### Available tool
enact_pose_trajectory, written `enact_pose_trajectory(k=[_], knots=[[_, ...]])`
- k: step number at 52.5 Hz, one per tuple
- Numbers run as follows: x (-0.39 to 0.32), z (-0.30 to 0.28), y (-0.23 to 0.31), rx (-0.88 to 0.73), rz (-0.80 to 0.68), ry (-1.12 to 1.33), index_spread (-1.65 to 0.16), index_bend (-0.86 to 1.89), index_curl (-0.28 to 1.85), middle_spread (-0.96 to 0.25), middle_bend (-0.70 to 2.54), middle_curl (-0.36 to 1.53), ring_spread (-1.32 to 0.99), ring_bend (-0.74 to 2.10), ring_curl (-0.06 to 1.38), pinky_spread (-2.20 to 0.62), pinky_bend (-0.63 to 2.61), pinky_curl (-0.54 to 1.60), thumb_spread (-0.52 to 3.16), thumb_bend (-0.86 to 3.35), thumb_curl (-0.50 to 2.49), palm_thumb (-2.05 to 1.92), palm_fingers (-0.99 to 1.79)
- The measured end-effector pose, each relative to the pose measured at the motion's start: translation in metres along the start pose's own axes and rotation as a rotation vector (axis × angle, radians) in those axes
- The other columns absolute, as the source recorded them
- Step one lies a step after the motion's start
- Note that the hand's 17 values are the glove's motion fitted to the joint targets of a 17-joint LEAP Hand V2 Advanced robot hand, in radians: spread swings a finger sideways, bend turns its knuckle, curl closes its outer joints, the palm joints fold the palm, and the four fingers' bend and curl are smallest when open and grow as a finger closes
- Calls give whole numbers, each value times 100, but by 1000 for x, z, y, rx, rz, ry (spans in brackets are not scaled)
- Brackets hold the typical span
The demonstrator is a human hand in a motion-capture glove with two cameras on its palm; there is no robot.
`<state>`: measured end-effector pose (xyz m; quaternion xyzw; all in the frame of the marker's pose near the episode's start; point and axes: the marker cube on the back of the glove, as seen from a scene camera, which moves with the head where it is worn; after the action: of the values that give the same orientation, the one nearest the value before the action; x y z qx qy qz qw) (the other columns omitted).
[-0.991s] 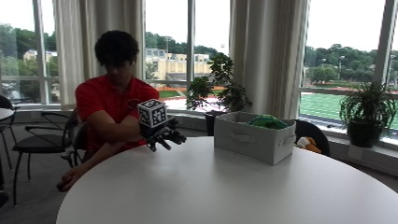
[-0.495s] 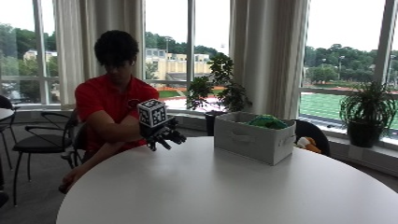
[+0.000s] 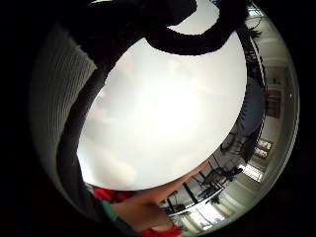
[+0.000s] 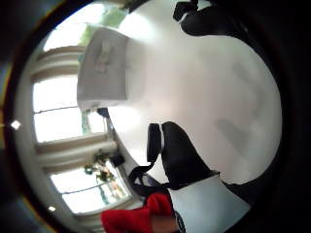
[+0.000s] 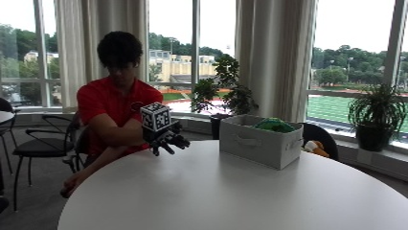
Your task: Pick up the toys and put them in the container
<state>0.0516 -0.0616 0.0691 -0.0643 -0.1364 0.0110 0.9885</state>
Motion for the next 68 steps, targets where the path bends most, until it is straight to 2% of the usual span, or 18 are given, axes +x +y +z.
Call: enact_pose_trajectory(k=[68], knots=[[1, 2, 0, -3, 7, 6, -47, 38, 44, -11, 13, 20, -1, 18, 24, 11, 69, 34, 123, -2, 34, 3, -9]])
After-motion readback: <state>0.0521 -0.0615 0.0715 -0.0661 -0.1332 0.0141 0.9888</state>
